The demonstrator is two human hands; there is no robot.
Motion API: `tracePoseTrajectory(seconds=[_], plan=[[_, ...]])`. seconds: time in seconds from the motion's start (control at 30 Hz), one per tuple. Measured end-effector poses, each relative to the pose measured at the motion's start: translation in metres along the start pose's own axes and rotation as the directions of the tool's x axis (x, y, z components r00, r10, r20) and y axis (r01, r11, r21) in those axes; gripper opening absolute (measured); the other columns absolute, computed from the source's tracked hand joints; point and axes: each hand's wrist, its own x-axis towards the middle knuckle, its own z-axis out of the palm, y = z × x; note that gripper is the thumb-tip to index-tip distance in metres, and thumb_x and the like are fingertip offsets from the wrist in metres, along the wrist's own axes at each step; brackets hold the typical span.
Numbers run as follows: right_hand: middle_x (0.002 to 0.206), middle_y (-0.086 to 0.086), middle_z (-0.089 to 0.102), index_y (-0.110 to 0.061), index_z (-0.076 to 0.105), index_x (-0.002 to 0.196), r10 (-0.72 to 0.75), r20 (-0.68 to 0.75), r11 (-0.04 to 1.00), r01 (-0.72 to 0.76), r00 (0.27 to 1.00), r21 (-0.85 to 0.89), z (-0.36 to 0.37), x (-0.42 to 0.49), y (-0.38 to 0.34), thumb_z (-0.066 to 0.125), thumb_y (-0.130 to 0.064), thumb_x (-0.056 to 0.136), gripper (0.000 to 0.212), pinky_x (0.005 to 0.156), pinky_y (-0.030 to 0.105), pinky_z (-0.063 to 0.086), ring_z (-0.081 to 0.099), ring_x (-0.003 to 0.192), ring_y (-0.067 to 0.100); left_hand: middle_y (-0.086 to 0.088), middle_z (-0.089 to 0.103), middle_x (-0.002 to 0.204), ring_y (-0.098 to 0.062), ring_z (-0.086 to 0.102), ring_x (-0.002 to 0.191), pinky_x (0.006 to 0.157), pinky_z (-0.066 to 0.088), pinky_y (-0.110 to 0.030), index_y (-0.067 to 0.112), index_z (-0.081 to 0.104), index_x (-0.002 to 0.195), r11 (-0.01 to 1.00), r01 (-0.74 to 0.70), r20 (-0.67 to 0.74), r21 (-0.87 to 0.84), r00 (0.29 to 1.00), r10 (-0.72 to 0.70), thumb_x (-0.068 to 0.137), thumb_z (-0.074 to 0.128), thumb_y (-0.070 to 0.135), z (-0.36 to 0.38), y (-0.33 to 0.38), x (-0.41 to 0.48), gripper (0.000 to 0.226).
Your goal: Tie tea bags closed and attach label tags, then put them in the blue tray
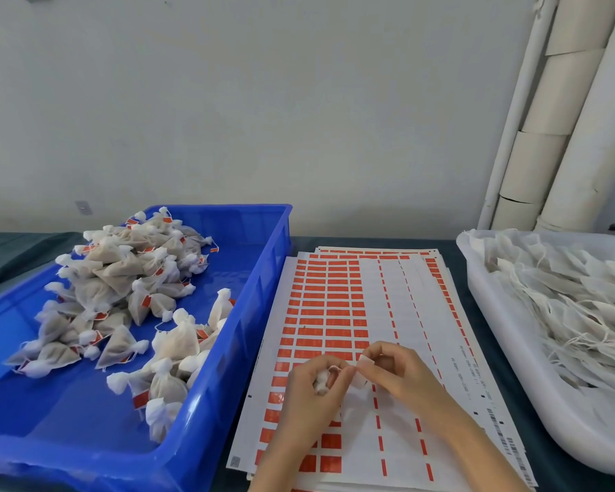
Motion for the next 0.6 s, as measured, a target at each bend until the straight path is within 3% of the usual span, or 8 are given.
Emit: tracePoseTrajectory(seconds=[0.07, 0.17, 0.23, 0.33, 0.6], plan=[[0.076, -0.007, 0.07, -0.024, 0.065, 0.087, 0.036, -0.018, 0.999, -0.036, 0.999, 0.001, 0.002, 0.001, -0.004, 0.058, -0.05, 0.079, 0.027, 0.066, 0.011, 0.051, 0.067, 0.07, 0.007, 0.031, 0.066, 0.084, 0.009, 0.059, 0.09, 0.069, 0.046, -0.003, 0.037, 0.068, 0.079, 1.0, -0.003, -0.029, -0.013, 1.0, 0.002, 0.087, 0.068, 0.033, 0.0, -0.001, 0.001, 0.008], [0.076, -0.015, 0.071, -0.027, 0.065, 0.087, 0.052, -0.053, 0.998, -0.05, 0.997, 0.023, 0.003, -0.001, -0.005, 0.057, -0.054, 0.077, 0.03, 0.062, 0.007, 0.048, 0.065, 0.068, -0.002, 0.034, 0.064, 0.086, 0.01, 0.059, 0.09, 0.069, 0.046, -0.003, 0.037, 0.067, 0.08, 0.999, 0.009, -0.065, -0.035, 0.998, -0.011, 0.086, 0.068, 0.033, -0.001, -0.001, 0.0, 0.007], [0.082, -0.014, 0.071, -0.027, 0.068, 0.089, -0.023, -0.081, 0.999, 0.019, 0.996, -0.049, 0.005, -0.003, 0.0, 0.068, -0.047, 0.077, 0.023, 0.071, 0.014, 0.054, 0.068, 0.08, 0.004, 0.033, 0.064, 0.086, 0.009, 0.059, 0.09, 0.069, 0.046, -0.003, 0.038, 0.066, 0.08, 0.999, -0.001, -0.07, -0.045, 0.998, -0.003, 0.086, 0.068, 0.031, -0.001, -0.001, 0.0, 0.01], [0.081, -0.01, 0.071, -0.025, 0.072, 0.086, -0.051, -0.138, 0.997, 0.041, 0.989, -0.071, 0.005, -0.004, 0.006, 0.072, -0.028, 0.083, 0.004, 0.077, 0.02, 0.056, 0.067, 0.082, 0.01, 0.033, 0.064, 0.085, 0.008, 0.059, 0.089, 0.067, 0.046, -0.004, 0.038, 0.066, 0.079, 0.999, -0.004, -0.078, -0.039, 0.997, 0.001, 0.086, 0.069, 0.03, 0.0, -0.002, 0.0, 0.012], [0.086, -0.019, 0.07, -0.032, 0.07, 0.091, -0.078, -0.152, 0.993, 0.063, 0.985, -0.103, 0.006, -0.005, 0.003, 0.071, -0.028, 0.084, 0.008, 0.076, 0.015, 0.054, 0.066, 0.085, 0.002, 0.031, 0.066, 0.083, 0.007, 0.062, 0.087, 0.067, 0.048, -0.005, 0.039, 0.068, 0.079, 0.999, -0.007, -0.046, -0.046, 0.999, 0.005, 0.086, 0.067, 0.033, 0.0, -0.002, 0.001, 0.01]])
